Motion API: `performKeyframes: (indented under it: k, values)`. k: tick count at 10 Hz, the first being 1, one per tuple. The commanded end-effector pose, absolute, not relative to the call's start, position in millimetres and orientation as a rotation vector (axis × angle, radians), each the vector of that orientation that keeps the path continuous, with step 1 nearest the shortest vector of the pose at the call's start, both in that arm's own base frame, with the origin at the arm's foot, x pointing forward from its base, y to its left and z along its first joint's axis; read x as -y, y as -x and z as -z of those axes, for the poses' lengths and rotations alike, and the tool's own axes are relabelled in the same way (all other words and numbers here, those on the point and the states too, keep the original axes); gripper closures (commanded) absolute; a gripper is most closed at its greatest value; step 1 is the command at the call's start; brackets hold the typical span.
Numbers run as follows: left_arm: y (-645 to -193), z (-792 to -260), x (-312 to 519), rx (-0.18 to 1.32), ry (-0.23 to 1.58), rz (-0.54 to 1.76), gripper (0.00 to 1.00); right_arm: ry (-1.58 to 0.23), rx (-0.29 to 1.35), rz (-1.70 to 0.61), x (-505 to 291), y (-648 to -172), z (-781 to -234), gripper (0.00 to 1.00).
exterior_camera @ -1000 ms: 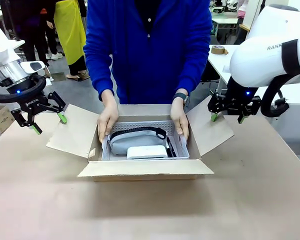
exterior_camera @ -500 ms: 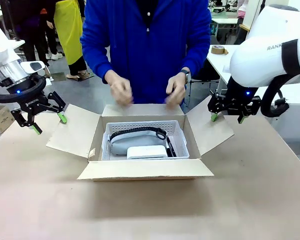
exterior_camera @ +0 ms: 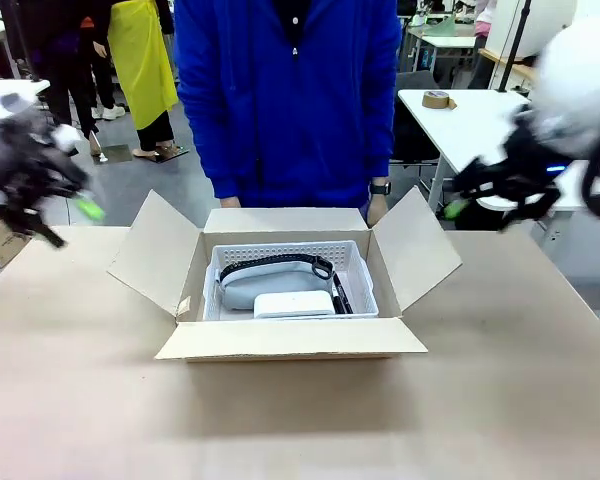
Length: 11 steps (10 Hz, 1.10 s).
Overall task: Pack the gift set into the box.
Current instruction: Lift both hands away from the flaps of the Package Box.
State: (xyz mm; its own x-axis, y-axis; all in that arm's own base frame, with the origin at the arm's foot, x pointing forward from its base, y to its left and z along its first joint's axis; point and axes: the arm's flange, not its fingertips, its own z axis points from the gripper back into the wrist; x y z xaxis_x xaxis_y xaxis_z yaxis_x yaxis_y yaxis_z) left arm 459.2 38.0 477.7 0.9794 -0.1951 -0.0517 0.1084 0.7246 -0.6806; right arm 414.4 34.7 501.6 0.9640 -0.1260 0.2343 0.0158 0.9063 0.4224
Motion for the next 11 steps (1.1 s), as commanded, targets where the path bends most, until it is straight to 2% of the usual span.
performKeyframes:
  k: [1, 2, 4, 5, 6, 11]
  values:
    - [-439, -471, -130, -0.339, 1.456, 0.614, 0.00, -0.967, 0.168, -0.040, 78, -358, -499, 0.00]
    - [-436, -454, -146, -0.273, 1.601, 0.550, 0.00, -1.086, 0.150, -0.016, 110, -347, -477, 0.00]
    - [-438, -415, -174, -0.135, 1.931, 0.392, 0.00, -1.166, 0.089, 0.162, 138, -343, -427, 0.00]
    - [-445, -410, -174, -0.166, 1.900, 0.128, 0.00, -0.977, 0.283, 0.011, 111, -323, -483, 0.00]
    - [-405, -431, -170, -0.041, 1.366, 0.395, 0.00, -0.977, 0.283, 0.011, 111, -323, -483, 0.00]
    - [-405, -431, -170, -0.041, 1.366, 0.395, 0.00, -0.977, 0.283, 0.011, 111, -323, -483, 0.00]
